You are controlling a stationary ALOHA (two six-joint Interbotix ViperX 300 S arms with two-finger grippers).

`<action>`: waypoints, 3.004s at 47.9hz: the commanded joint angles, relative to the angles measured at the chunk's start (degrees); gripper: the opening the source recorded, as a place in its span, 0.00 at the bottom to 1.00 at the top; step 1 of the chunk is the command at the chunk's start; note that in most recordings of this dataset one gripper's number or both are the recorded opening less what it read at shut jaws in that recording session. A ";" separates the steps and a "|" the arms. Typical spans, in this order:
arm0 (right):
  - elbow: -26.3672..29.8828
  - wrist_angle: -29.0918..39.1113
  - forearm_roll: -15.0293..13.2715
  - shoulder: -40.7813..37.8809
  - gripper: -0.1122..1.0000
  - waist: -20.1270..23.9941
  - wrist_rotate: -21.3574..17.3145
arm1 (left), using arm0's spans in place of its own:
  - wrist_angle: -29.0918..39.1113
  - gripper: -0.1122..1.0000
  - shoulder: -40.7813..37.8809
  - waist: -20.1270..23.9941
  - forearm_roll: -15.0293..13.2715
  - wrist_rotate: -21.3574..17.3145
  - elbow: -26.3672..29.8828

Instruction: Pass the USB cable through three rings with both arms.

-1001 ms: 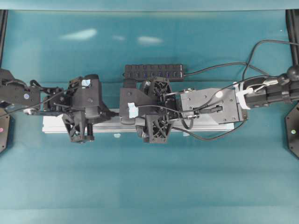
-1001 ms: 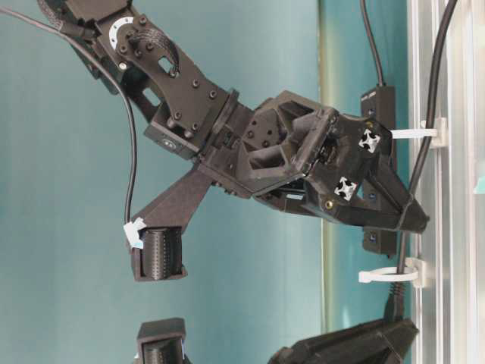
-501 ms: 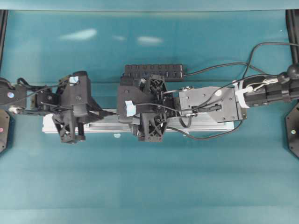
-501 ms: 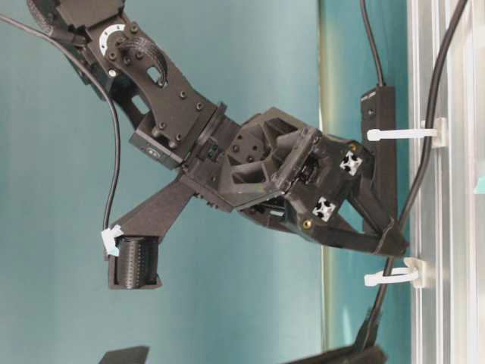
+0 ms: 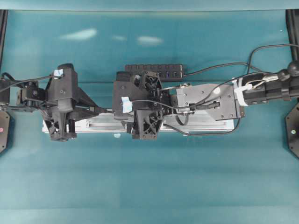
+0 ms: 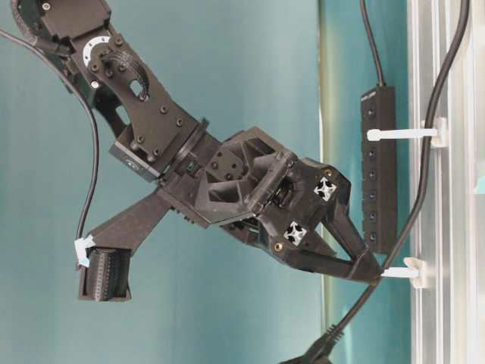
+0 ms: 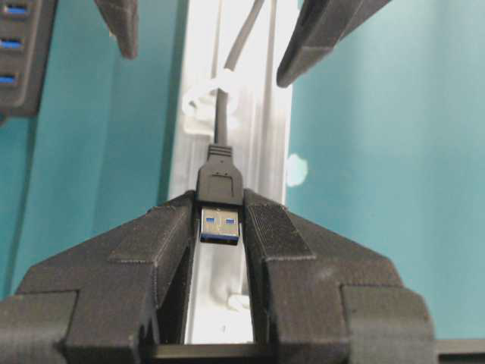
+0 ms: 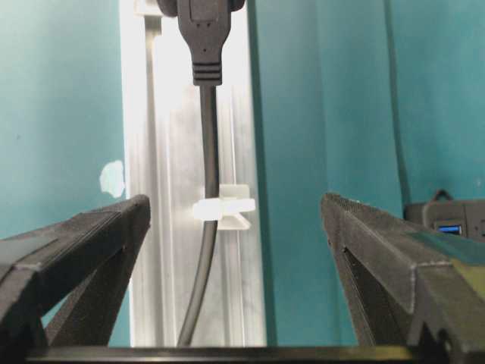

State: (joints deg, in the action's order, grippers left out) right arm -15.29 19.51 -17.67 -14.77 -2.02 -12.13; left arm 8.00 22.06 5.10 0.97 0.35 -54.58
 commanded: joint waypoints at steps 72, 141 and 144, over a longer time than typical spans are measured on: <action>7.65 -7.03 -0.18 -3.78 0.45 2.20 0.88 | 4.04 0.28 5.19 -0.88 0.09 0.18 1.49; 19.07 12.22 0.62 -11.78 0.03 3.16 1.14 | 19.42 0.81 27.69 -0.62 0.09 4.31 -5.71; 20.04 14.06 0.97 -12.74 0.03 3.25 1.14 | 21.80 0.81 29.44 -0.62 0.09 4.39 -5.89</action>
State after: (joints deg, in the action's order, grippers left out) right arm 2.99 31.99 -17.14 -27.07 0.79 -11.43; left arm 27.51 49.83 4.39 0.97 4.66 -61.00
